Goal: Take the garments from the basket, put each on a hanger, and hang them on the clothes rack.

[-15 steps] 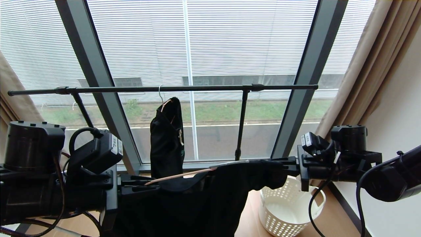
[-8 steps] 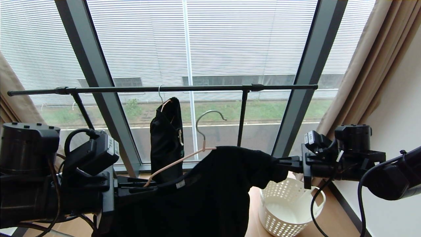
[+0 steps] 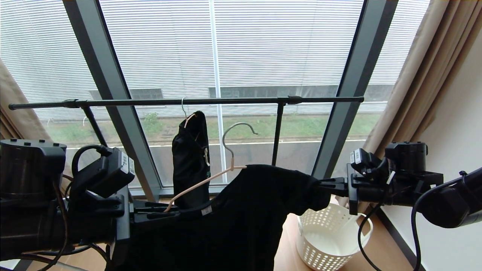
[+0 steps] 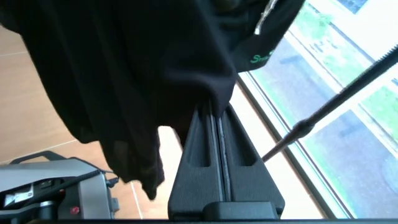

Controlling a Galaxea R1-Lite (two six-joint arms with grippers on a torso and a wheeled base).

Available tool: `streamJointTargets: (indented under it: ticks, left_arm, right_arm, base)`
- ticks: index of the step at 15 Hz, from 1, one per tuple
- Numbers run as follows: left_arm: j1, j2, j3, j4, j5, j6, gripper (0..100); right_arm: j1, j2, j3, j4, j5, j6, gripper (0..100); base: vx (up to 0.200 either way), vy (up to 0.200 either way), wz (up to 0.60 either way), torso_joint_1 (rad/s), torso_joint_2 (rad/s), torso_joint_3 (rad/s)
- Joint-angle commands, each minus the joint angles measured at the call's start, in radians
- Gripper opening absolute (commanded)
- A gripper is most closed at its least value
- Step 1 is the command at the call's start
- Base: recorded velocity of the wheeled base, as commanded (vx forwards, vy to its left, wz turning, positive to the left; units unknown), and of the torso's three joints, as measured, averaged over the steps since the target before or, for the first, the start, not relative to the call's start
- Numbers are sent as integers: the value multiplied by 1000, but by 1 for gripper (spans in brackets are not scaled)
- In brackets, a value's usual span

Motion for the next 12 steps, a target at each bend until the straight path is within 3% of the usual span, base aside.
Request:
streamJointTargets:
  ticks: [1, 12]
  left_arm:
    - [0, -3, 1, -1, 0, -4, 0]
    - [0, -21, 6, -1, 0, -26, 0]
  right_arm:
    - [-17, 11, -12, -1, 1, -1, 0]
    - [-130, 101, -109, 7, -5, 2, 0]
  base:
    - [0, 0, 0, 0, 0, 0]
    - [0, 0, 0, 0, 0, 0]
